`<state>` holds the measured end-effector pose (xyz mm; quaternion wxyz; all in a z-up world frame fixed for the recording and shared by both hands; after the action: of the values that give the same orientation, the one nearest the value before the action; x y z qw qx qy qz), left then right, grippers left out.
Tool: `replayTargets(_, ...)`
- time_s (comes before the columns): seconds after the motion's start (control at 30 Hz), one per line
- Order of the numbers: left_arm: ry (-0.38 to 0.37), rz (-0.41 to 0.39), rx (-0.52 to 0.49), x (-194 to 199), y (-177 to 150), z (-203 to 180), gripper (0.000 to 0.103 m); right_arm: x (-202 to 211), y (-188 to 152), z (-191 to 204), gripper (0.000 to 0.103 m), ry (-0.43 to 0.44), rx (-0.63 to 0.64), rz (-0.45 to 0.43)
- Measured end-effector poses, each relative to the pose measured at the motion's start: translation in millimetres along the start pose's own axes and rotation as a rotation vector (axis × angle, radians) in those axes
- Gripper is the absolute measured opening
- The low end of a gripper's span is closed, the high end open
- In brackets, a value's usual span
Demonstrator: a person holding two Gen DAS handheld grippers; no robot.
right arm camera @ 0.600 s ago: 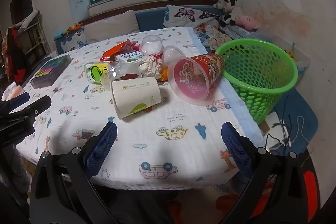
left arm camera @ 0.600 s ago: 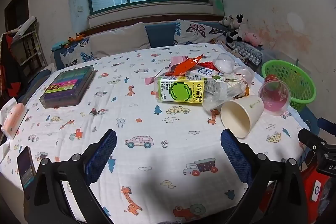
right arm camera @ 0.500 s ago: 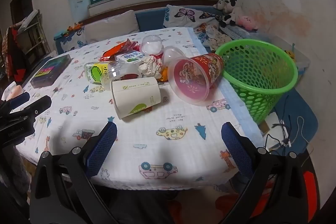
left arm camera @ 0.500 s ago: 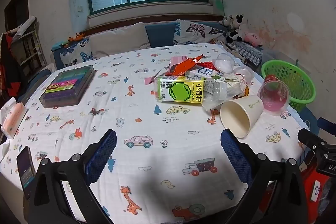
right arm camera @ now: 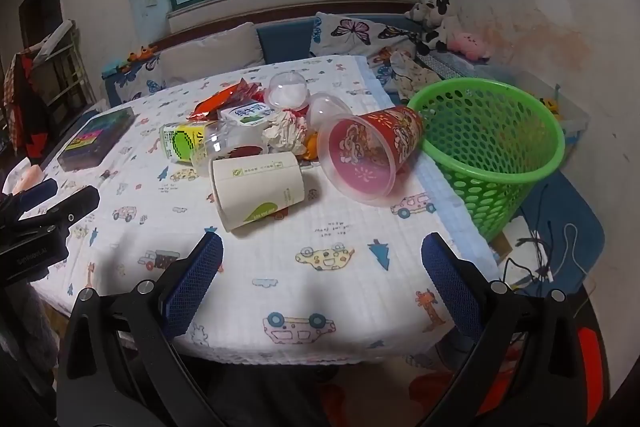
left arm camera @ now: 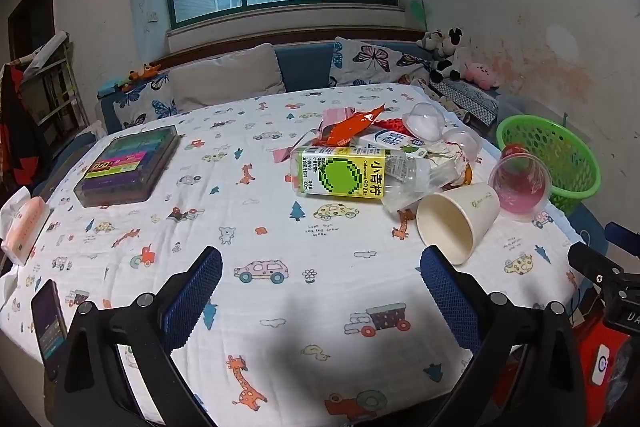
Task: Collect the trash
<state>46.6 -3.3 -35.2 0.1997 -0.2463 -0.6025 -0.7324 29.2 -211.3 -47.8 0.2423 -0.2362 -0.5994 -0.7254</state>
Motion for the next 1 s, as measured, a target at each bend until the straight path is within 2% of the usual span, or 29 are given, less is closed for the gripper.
replayTargets(1.0, -0.002, 0.003, 0.002, 0.5, 5.2, -8.0, 0.096, -1.5, 2.5, -0.6, 0.099, 0.000, 0.002, 0.003)
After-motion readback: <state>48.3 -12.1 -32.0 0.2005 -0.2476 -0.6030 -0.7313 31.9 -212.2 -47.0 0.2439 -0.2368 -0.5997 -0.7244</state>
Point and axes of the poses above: each gripper's, at about its wrist camera, not at the fingertips, and x roughly against the way its jaws point, z to its left, y to its top, the point moved 6 cm from there along -x, roughly the way its jaws point, and after that the axes turned 7 degrees about -x, right-handed, at the moved point
